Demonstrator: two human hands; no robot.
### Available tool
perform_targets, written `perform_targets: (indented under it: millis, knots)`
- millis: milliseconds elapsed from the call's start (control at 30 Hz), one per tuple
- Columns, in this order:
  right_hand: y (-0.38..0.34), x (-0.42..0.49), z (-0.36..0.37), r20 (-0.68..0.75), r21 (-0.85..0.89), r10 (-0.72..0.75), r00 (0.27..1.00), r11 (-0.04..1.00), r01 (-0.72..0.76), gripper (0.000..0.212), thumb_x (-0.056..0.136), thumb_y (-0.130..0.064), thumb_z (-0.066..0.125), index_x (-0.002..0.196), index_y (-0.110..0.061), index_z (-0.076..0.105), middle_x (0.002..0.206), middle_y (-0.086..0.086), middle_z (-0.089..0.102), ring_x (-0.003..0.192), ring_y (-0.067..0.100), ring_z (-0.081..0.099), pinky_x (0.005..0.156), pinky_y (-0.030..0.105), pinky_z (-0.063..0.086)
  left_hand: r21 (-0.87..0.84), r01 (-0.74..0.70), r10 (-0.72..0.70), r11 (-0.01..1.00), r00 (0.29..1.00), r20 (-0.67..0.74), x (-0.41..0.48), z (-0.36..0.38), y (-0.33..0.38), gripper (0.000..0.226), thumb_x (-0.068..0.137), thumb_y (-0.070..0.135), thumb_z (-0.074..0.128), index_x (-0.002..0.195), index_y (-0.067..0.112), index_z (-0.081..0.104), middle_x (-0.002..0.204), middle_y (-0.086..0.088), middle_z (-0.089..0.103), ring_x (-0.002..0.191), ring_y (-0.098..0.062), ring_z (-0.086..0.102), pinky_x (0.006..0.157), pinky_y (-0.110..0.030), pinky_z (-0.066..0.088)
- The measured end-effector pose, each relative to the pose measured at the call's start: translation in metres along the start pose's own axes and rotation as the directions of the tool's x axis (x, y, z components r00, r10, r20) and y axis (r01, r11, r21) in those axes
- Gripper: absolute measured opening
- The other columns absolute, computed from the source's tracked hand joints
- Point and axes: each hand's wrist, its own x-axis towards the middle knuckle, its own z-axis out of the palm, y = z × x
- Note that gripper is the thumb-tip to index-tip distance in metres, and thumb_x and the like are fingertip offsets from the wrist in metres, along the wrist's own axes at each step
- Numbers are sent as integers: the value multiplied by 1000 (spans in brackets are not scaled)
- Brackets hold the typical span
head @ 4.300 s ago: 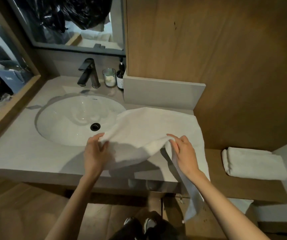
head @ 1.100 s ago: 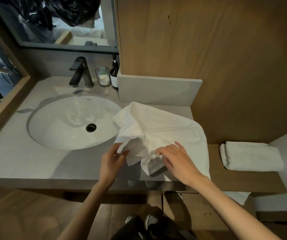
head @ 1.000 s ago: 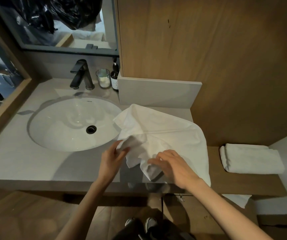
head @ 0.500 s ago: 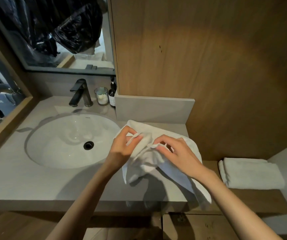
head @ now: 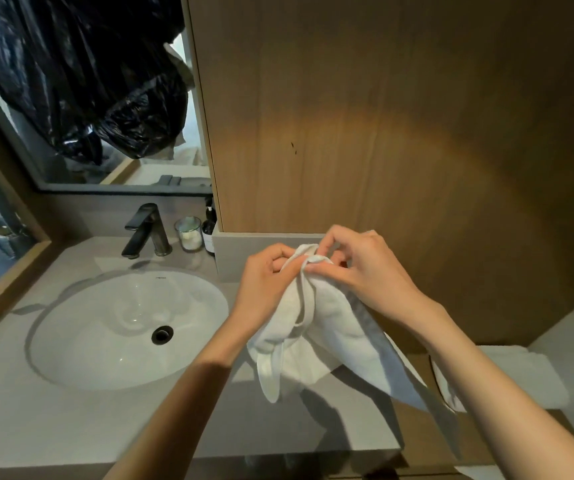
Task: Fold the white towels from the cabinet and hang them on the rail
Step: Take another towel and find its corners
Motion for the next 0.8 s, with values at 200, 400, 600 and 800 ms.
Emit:
perform_targets:
  millis: [200,400,600,800]
  knots:
    - [-2,15,-20,31,-125,29,999,992,-25,35,81,-43,73,95,-26,47,55,-8,59,52,7,55,57,12,35,110,-78,54,991,977,207,8,2,11,17,99,13,50,96,9,67,81,3,66,73,-1,57,66,-14,42]
    - [1,26,-36,30,-123,-4,1000,992,8,38,70,-57,71,86,-26,56,61,-5,63,54,12,56,57,23,43,194,-187,132,963,955,265,19,1,17,20,100,15,48,94,7,65,85,-22,59,72,-14,47,64,-22,35]
    - [7,32,-47,71,-103,-62,996,992,69,34,71,-56,71,79,-25,60,85,-7,55,80,11,51,71,27,44,189,-225,175,956,953,247,21,7,22,17,98,16,53,85,8,61,70,-4,51,64,-6,40,58,-17,31]
    - [12,22,-63,52,-54,-65,997,996,67,20,84,-39,71,83,-23,58,77,-12,58,65,9,48,59,22,37,194,-215,174,957,963,208,29,14,17,8,90,19,66,86,13,63,66,10,59,63,-3,47,59,-18,35]
